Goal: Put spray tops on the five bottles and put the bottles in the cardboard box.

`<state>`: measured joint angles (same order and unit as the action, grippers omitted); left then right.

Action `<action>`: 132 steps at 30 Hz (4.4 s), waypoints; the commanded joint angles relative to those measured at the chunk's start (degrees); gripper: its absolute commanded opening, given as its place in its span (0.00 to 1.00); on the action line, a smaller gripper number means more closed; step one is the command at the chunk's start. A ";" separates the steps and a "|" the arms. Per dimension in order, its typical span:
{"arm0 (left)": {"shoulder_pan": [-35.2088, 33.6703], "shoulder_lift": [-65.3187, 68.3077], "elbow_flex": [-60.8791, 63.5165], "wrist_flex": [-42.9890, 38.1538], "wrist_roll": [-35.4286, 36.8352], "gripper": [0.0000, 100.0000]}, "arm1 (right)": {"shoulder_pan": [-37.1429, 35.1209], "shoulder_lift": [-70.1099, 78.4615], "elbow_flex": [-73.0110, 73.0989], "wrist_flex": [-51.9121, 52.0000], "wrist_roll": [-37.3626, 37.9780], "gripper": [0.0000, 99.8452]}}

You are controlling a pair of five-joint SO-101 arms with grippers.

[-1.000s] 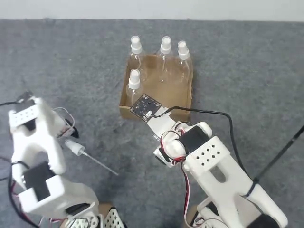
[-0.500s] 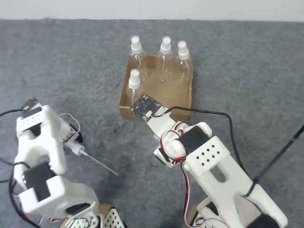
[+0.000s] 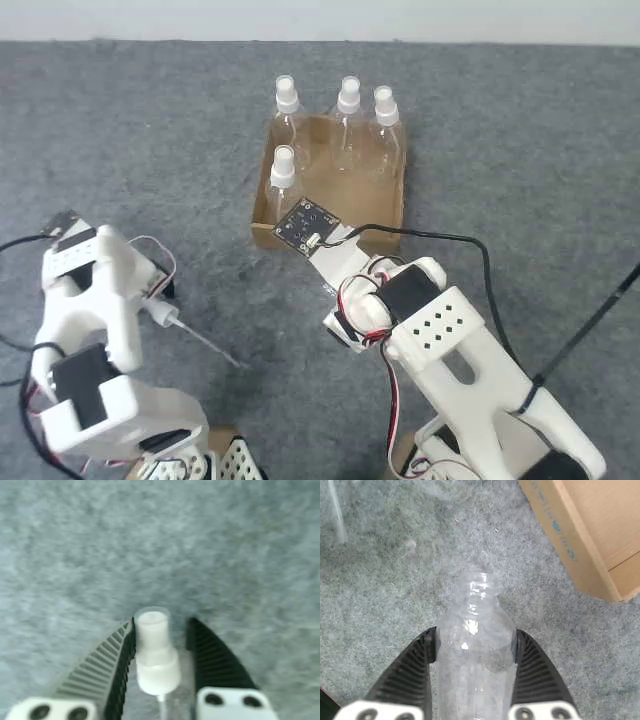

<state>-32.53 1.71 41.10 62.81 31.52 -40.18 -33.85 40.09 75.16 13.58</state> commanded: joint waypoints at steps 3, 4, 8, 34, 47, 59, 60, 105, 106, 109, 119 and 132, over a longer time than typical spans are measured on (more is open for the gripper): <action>0.26 -0.26 -0.04 -3.52 2.46 0.01 | 0.92 -2.77 -0.26 -0.75 -0.09 0.02; 0.26 -0.44 -0.04 -3.60 2.37 0.01 | 0.92 -2.77 -0.26 -0.75 -0.09 0.02; 0.35 -0.62 -0.57 -3.78 2.46 0.01 | 0.92 -2.77 -0.26 -0.75 -0.09 0.02; -3.52 -0.70 -20.79 14.77 7.74 0.01 | 0.84 -2.77 -0.26 -1.01 -0.09 0.01; -3.78 -14.24 -20.26 16.70 7.82 0.01 | 0.84 -2.77 -0.26 -1.01 -0.09 0.01; -3.52 -22.42 -20.35 18.55 7.91 0.01 | 0.84 -3.47 -0.26 -1.01 -0.09 0.01; -3.52 -23.21 -20.35 18.55 7.91 0.01 | 0.84 -3.47 -0.26 -1.01 -0.09 0.01; 8.79 -50.99 -20.35 17.23 16.88 0.01 | 0.84 -18.24 7.30 -6.29 -0.70 0.01; 8.79 -51.34 -20.35 17.23 16.97 0.01 | 0.84 -18.95 7.30 -6.20 -0.70 0.01; 8.79 -52.66 -20.35 17.23 18.02 0.01 | 0.84 -22.20 8.35 -6.29 -0.70 0.01; 8.79 -56.70 -20.35 16.00 20.13 0.01 | 0.84 -32.40 14.33 -9.19 -0.18 0.01; 15.74 -63.65 -20.09 14.59 20.13 0.01 | 0.48 -38.11 20.84 -15.69 -0.18 0.01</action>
<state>-18.20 -60.00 23.08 80.66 51.03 -40.18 -69.63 61.36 61.63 13.58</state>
